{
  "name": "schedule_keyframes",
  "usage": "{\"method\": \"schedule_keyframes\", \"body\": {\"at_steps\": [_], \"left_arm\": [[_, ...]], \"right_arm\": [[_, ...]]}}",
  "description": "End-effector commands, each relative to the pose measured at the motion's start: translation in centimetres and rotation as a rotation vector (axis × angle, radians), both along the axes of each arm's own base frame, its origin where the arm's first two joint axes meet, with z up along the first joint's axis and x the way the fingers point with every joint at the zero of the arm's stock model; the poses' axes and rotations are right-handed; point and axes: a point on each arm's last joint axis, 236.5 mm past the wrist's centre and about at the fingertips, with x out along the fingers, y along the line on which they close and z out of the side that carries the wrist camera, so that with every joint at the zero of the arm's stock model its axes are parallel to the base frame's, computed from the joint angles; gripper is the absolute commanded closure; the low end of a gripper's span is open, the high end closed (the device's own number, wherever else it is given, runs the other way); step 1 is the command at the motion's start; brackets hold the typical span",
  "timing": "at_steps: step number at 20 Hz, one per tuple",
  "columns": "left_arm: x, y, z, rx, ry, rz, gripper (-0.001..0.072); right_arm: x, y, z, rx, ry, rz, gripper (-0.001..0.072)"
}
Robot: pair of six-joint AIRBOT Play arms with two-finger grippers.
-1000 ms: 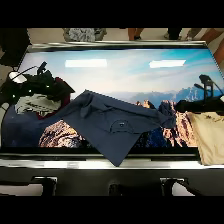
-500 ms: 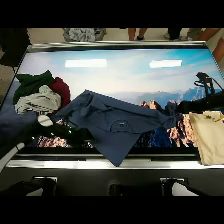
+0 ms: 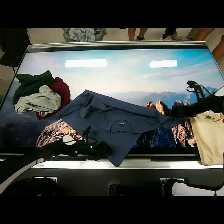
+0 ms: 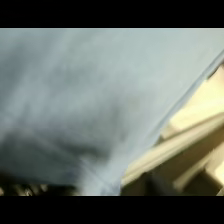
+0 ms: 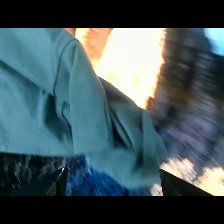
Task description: Fold the shirts.
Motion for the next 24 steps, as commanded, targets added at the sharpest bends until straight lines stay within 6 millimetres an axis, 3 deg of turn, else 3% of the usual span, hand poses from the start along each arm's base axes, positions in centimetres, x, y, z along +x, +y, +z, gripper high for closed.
{"method": "schedule_keyframes", "body": {"at_steps": [1, 2, 3, 8, 9, 10, 11, 13, 15, 16, 17, 19, 20, 22, 24], "left_arm": [[1.7, -0.4, -1.5, 0.039, -0.025, 0.118, 0.0464], [2.0, -0.3, -1.6, 0.046, -0.032, 0.128, 0.0625], [2.3, -0.2, -1.6, 0.050, -0.042, 0.136, 0.0677], [2.3, -0.4, -0.8, 0.035, -0.110, 0.079, 0.0681], [2.5, -0.4, -0.4, 0.028, -0.135, 0.066, 0.0680], [2.8, -0.5, 0.2, 0.020, -0.175, 0.049, 0.0681], [3.3, -0.4, 1.0, 0.014, -0.222, 0.029, 0.0682], [5.8, 0.2, 4.2, -0.001, -0.366, -0.008, 0.0682], [9.8, 2.1, 10.5, -0.010, -0.585, -0.031, 0.0683], [12.2, 3.7, 15.1, -0.004, -0.717, -0.024, 0.0684], [14.3, 5.9, 20.2, 0.005, -0.837, 0.012, 0.0683], [17.4, 11.8, 33.4, 0.019, -1.104, 0.171, 0.0683], [17.4, 15.2, 41.2, 0.021, -1.266, 0.273, 0.0683], [13.9, 20.3, 53.9, 0.040, -1.548, 0.423, 0.0683], [8.9, 21.7, 61.4, 0.047, -1.734, 0.461, 0.0683]], "right_arm": [[0.6, 1.7, -2.7, 0.106, 0.031, 0.034, -0.0003], [0.7, 2.1, -3.4, 0.122, 0.035, 0.048, -0.0003], [0.9, 2.3, -4.2, 0.122, 0.034, 0.066, -0.0004], [3.5, 5.3, -7.0, 0.059, -0.011, 0.121, 0.0006], [3.5, 6.2, -7.2, 0.046, -0.010, 0.150, 0.0102], [3.3, 7.2, -7.2, 0.044, -0.004, 0.182, 0.0488], [3.1, 8.0, -7.0, 0.055, 0.003, 0.201, 0.0675], [3.1, 9.2, -4.9, 0.110, 0.000, 0.220, 0.0676], [4.9, 8.8, 0.1, 0.128, -0.115, 0.196, 0.0677], [6.5, 8.3, 4.2, 0.136, -0.229, 0.161, 0.0677], [8.2, 7.5, 9.4, 0.144, -0.377, 0.111, 0.0677], [9.1, 5.2, 21.6, 0.131, -0.678, 0.005, 0.0676], [8.2, 3.6, 27.5, 0.100, -0.813, -0.062, 0.0676], [3.7, 1.7, 37.9, 0.003, -1.052, -0.169, 0.0676], [-2.0, 3.0, 44.3, -0.047, -1.201, -0.222, 0.0676]]}}
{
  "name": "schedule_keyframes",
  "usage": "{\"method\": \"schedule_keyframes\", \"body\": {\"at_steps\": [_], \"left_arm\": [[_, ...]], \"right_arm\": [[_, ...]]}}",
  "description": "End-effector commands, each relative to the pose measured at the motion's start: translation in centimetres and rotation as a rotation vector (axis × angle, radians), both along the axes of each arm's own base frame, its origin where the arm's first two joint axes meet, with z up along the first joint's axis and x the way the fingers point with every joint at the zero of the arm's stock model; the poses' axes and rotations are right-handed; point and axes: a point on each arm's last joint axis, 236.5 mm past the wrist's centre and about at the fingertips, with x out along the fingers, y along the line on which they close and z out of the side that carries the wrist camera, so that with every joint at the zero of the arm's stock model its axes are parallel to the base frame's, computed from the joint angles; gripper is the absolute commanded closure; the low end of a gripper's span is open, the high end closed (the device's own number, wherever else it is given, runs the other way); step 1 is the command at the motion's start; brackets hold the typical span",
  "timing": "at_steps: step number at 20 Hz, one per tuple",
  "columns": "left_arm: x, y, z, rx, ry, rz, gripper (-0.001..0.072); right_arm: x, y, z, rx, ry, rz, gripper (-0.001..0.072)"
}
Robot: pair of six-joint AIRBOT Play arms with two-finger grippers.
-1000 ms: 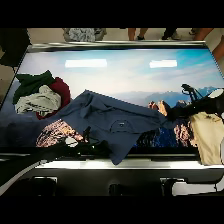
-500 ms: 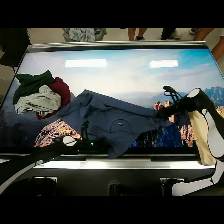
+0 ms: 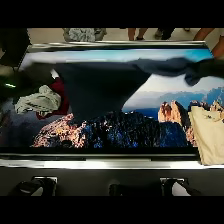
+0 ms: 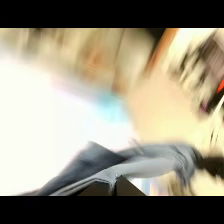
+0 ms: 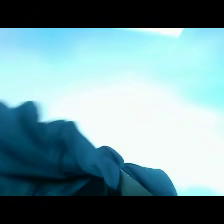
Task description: Fold the shirts.
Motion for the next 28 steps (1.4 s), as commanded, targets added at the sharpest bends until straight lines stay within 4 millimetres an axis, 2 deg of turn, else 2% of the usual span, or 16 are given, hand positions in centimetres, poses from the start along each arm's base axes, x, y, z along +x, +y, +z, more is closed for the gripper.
{"method": "schedule_keyframes", "body": {"at_steps": [1, 3, 5, 7, 9, 10, 13, 14, 15, 17, 20, 22, 23, 25, 27, 28], "left_arm": [[-8.8, 4.3, 14.0, 0.039, -0.352, 0.137, 0.0683], [-10.5, 3.4, 14.7, 0.034, -0.345, 0.091, 0.0682], [-10.6, 2.9, 13.9, 0.054, -0.319, 0.070, 0.0682], [-10.5, 2.5, 12.8, 0.084, -0.288, 0.049, 0.0682], [-9.3, 2.5, 9.9, 0.174, -0.207, 0.049, 0.0682], [-8.2, 2.7, 7.1, 0.232, -0.130, 0.049, 0.0682], [-4.6, 2.6, -3.4, 0.298, 0.156, -0.013, 0.0682], [-3.5, 2.3, -7.0, 0.291, 0.240, -0.031, 0.0682], [-2.2, 1.9, -10.8, 0.278, 0.321, -0.044, 0.0682], [0.3, 0.9, -17.4, 0.240, 0.436, -0.049, 0.0680], [4.4, -0.4, -25.5, 0.229, 0.584, -0.035, 0.0681], [7.6, -0.4, -30.6, 0.223, 0.686, -0.008, 0.0679], [9.1, -0.1, -32.8, 0.219, 0.726, 0.011, 0.0679], [11.3, 0.6, -36.8, 0.213, 0.807, 0.032, 0.0678], [12.1, 0.7, -40.0, 0.188, 0.886, 0.032, 0.0677], [12.0, 0.4, -41.2, 0.166, 0.922, 0.025, 0.0677]], "right_arm": [[-9.5, 1.6, 13.3, -0.041, -0.329, -0.144, 0.0676], [-13.8, 3.3, 16.6, -0.071, -0.432, -0.177, 0.0676], [-17.2, 3.3, 18.7, -0.111, -0.509, -0.260, 0.0676], [-19.9, 2.7, 18.8, -0.161, -0.510, -0.343, 0.0676], [-21.6, 1.8, 15.8, -0.249, -0.391, -0.396, 0.0676], [-22.0, 1.2, 13.6, -0.284, -0.294, -0.408, 0.0675], [-23.2, -0.6, 6.0, -0.395, 0.045, -0.372, 0.0676], [-23.2, -1.0, 4.1, -0.398, 0.132, -0.353, 0.0676], [-22.5, -1.4, 2.6, -0.382, 0.190, -0.339, 0.0676], [-19.8, -2.4, -0.7, -0.329, 0.274, -0.308, 0.0677], [-12.4, -2.8, -8.2, -0.184, 0.387, -0.211, 0.0676], [-5.8, -1.7, -13.5, -0.145, 0.404, -0.150, 0.0676], [-1.9, -1.0, -15.8, -0.145, 0.381, -0.136, 0.0675], [4.6, 1.1, -19.8, -0.132, 0.328, -0.126, 0.0673], [7.9, 3.8, -24.3, -0.053, 0.357, -0.126, 0.0673], [8.2, 5.3, -26.7, 0.001, 0.415, -0.122, 0.0673]]}}
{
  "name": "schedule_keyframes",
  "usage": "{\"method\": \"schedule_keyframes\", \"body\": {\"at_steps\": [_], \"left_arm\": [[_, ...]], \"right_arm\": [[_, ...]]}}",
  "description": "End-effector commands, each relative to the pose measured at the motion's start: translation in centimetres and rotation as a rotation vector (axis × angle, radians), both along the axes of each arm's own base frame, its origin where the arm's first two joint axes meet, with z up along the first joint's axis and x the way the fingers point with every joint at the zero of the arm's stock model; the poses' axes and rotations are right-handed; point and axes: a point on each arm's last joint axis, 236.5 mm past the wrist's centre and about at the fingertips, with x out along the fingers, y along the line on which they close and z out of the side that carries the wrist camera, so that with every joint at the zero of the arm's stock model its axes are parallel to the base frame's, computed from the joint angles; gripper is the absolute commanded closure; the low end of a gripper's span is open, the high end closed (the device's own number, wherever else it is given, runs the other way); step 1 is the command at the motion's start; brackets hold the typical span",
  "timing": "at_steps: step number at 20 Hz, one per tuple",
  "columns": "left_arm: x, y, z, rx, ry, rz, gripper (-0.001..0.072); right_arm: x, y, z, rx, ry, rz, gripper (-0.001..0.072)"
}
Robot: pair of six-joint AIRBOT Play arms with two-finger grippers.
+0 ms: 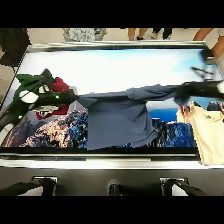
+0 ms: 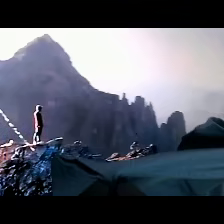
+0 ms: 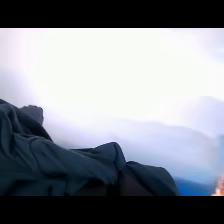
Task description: Fold the shirts.
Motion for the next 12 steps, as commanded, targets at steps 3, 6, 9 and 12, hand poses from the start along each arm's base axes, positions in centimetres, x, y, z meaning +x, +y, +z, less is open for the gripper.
{"method": "schedule_keyframes", "body": {"at_steps": [3, 6, 9, 12], "left_arm": [[1.2, -0.8, -6.0, -0.085, 0.149, 0.054, 0.0582], [1.0, 0.8, -3.3, -0.112, 0.173, 0.004, 0.0074], [-3.1, 5.1, -2.3, -0.074, 0.317, -0.112, 0.0077], [-10.4, 6.1, -5.2, -0.044, 0.516, -0.201, 0.0105]], "right_arm": [[3.6, 7.2, -10.9, 0.212, 0.168, -0.030, 0.0578], [1.1, 6.4, -8.2, 0.197, 0.225, 0.076, 0.0032], [-4.7, 1.5, -5.5, 0.186, 0.341, 0.155, 0.0028], [-12.9, -1.7, -7.9, 0.219, 0.627, 0.186, 0.0103]]}}
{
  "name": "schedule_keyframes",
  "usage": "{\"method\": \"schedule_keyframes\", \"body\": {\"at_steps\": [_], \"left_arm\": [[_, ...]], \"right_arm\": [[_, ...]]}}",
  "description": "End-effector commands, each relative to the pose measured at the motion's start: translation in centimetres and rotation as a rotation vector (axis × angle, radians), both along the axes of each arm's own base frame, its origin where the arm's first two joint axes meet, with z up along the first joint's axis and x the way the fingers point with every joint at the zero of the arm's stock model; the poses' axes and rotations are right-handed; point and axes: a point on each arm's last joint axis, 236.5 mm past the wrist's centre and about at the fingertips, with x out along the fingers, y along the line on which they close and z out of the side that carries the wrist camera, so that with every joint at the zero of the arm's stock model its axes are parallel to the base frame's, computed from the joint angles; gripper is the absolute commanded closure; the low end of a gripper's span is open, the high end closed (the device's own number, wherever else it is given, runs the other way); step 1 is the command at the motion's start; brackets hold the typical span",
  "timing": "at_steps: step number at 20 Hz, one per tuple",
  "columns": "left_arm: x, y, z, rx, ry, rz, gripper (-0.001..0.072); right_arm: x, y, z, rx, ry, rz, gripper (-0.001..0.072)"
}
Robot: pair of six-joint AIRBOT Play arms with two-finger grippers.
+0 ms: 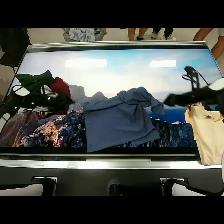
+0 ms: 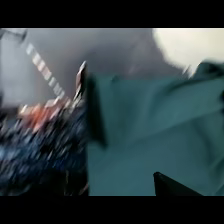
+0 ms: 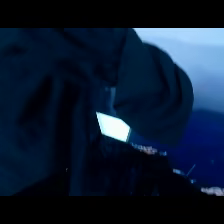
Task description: Fold the shirts.
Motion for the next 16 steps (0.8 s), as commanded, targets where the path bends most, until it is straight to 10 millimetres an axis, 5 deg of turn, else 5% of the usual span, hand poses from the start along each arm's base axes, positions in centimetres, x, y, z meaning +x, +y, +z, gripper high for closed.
{"method": "schedule_keyframes", "body": {"at_steps": [1, 3, 7, 12, 16], "left_arm": [[-8.8, 0.3, -2.5, -0.015, 0.231, -0.125, 0.0105], [-12.9, -2.1, -4.4, -0.055, 0.273, -0.164, 0.0105], [-17.3, -6.8, -7.2, -0.098, 0.324, -0.198, 0.0105], [-18.1, -11.7, -8.4, -0.130, 0.297, -0.187, 0.0105], [-18.1, -13.4, -9.7, -0.147, 0.323, -0.160, 0.0114]], "right_arm": [[-9.8, -2.1, -2.2, 0.031, 0.316, 0.115, 0.0103], [-11.9, -1.1, -4.4, 0.066, 0.385, 0.115, 0.0101], [-12.3, 1.2, -7.0, 0.156, 0.368, 0.085, 0.0099], [-12.0, 0.8, -9.2, 0.133, 0.346, 0.032, 0.0078], [-12.9, 1.7, -11.0, 0.160, 0.353, 0.021, 0.0077]]}}
